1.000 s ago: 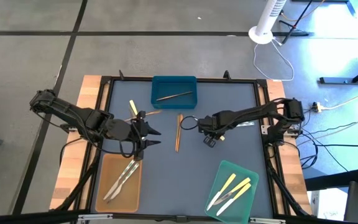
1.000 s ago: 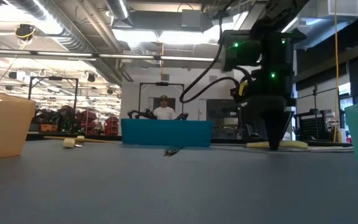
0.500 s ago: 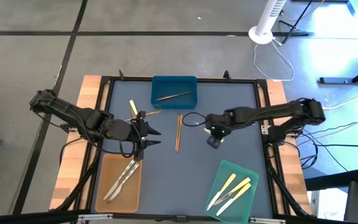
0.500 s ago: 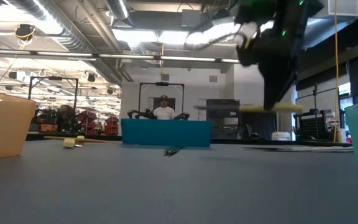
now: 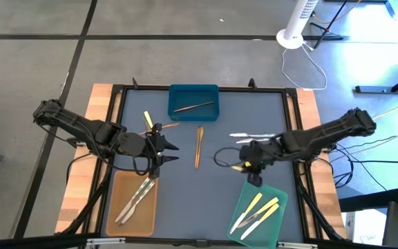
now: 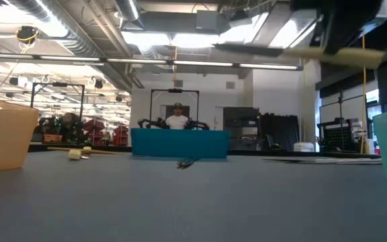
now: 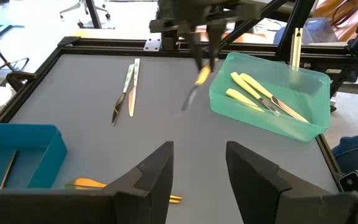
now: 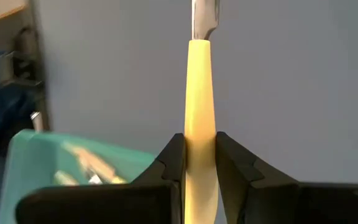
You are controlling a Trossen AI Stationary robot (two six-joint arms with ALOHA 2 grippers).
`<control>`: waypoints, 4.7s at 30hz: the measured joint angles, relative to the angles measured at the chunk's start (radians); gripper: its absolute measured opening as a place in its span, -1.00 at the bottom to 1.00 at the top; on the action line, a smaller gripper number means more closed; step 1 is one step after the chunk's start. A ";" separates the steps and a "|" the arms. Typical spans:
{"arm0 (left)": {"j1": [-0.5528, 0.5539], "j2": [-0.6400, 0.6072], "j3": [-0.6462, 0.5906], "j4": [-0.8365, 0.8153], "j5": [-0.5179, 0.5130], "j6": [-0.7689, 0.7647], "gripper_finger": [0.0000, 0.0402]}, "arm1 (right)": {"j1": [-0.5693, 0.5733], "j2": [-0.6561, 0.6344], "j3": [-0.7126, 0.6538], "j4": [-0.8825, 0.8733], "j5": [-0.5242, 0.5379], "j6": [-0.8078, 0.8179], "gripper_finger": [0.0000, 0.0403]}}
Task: Sort silverware by color (type)
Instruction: Put the yellow knife into the green bin, then put the gold knife into the blue bin
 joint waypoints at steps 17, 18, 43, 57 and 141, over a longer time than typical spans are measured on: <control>0.000 0.000 0.000 0.000 0.000 0.000 -0.29 | 0.403 -0.007 0.000 -0.006 -0.011 0.003 -0.75; 0.000 0.000 0.000 0.000 0.000 0.000 -0.29 | 0.424 -0.007 0.000 -0.010 -0.012 0.001 -0.75; 0.000 0.000 0.000 0.001 0.000 0.000 -0.29 | 0.587 0.005 -0.160 0.080 0.053 0.000 -0.75; 0.000 0.000 0.000 0.001 0.000 0.000 -0.29 | 0.587 0.005 -0.206 0.144 0.053 0.000 -0.75; 0.325 0.000 0.000 -0.091 0.195 0.029 -0.29 | 0.587 0.005 -0.065 0.135 0.404 -0.127 -0.01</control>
